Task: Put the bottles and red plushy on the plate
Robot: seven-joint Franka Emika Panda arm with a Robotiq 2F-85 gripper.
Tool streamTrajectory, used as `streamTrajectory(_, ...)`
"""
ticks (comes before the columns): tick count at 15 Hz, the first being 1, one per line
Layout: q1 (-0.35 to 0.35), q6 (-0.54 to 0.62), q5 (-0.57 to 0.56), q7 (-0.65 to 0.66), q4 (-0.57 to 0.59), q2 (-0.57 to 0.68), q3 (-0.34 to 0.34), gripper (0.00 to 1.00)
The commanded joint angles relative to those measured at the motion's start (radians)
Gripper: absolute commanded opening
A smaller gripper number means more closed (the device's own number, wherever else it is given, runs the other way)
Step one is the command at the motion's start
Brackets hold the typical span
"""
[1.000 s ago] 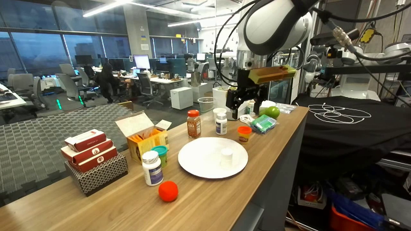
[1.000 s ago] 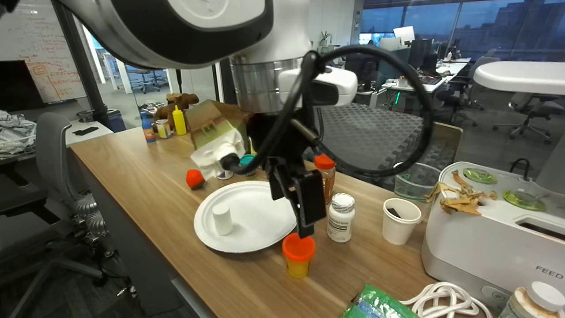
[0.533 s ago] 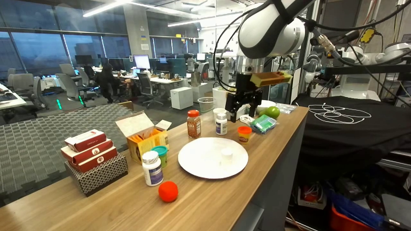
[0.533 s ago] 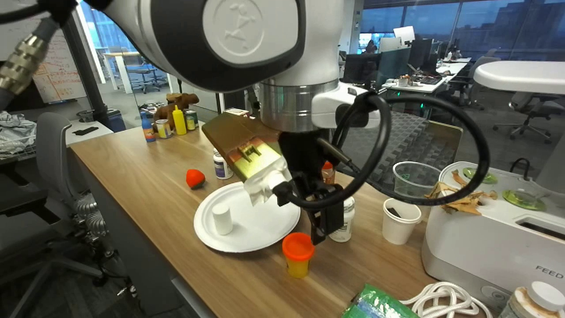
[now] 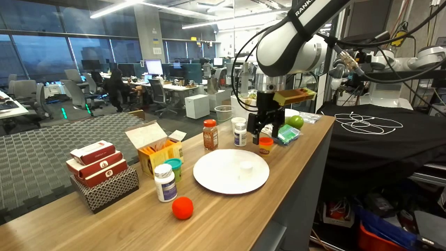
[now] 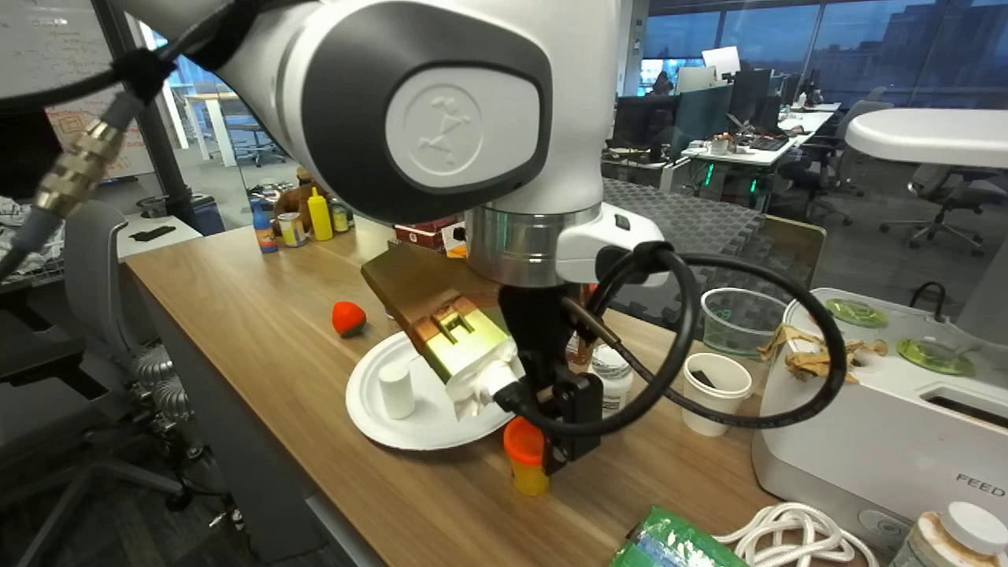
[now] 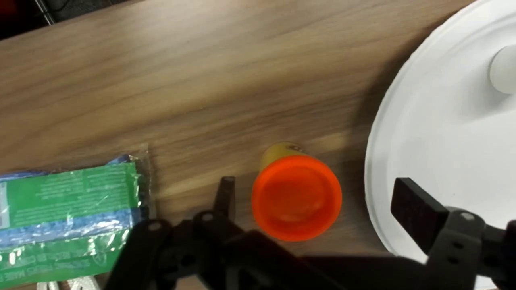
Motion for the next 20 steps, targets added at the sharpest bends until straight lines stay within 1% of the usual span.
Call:
streamTrajectory(1,-0.005,-0.031,-0.007,-0.006,0.050,0.034,0.001,1.00)
streamTrajectory(2,-0.004,-0.033,-0.007,-0.003,0.053,0.037,0.000,0.75)
streamTrajectory(3,-0.004,-0.033,-0.009,-0.001,0.054,0.038,-0.002,0.74)
streamTrajectory(4,-0.002,-0.032,-0.012,0.003,0.053,0.036,-0.004,0.68)
streamTrajectory(5,-0.001,-0.030,-0.015,0.006,0.051,0.034,-0.006,0.58)
streamTrajectory(8,0.006,-0.017,-0.033,0.031,0.035,0.019,-0.020,0.35)
streamTrajectory(9,0.007,-0.016,-0.038,0.038,0.032,0.015,-0.023,0.29)
streamTrajectory(11,0.012,-0.009,-0.041,0.064,0.024,0.003,-0.030,0.29)
streamTrajectory(14,0.018,-0.006,-0.035,0.075,0.013,-0.029,-0.023,0.29)
streamTrajectory(20,0.067,-0.006,-0.061,0.084,0.001,-0.069,-0.004,0.29)
